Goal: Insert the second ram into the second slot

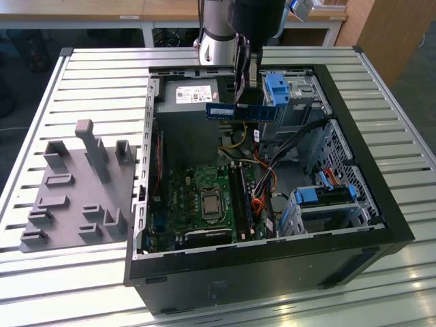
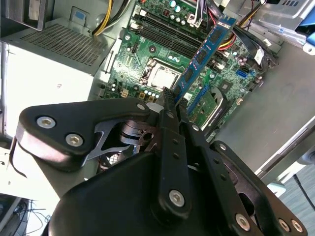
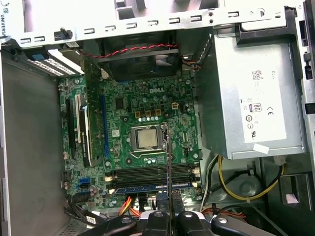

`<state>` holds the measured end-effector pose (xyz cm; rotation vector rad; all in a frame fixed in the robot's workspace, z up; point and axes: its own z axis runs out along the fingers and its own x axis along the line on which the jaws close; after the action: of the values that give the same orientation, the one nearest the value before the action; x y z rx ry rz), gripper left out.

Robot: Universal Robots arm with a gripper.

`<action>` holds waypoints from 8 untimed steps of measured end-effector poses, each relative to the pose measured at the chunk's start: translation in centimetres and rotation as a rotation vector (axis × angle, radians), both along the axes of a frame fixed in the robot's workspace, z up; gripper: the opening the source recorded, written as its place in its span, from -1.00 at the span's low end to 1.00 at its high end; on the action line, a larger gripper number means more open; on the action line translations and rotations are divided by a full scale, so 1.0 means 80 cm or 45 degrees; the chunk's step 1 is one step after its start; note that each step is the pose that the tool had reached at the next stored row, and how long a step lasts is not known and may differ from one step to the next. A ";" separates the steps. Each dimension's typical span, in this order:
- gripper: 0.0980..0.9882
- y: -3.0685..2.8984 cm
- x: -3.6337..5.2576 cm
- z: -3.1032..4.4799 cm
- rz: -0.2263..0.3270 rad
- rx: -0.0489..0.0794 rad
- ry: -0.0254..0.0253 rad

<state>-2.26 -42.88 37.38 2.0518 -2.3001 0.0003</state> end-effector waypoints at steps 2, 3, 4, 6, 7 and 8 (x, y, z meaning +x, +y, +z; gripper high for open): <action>-0.91 0.0000 0.000 0.0000 -0.004 0.000 0.0000; -0.91 0.0000 0.000 0.0000 -0.006 0.000 0.0001; -0.91 0.0000 0.000 0.0000 -0.007 0.000 0.0000; -0.91 0.0000 0.000 0.0000 -0.011 0.000 0.0000; -0.91 0.0000 0.000 0.0000 -0.013 0.000 0.0000; -0.91 0.0000 0.000 0.0000 -0.016 0.000 0.0000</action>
<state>-2.26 -42.88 37.38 2.0378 -2.3126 -0.0003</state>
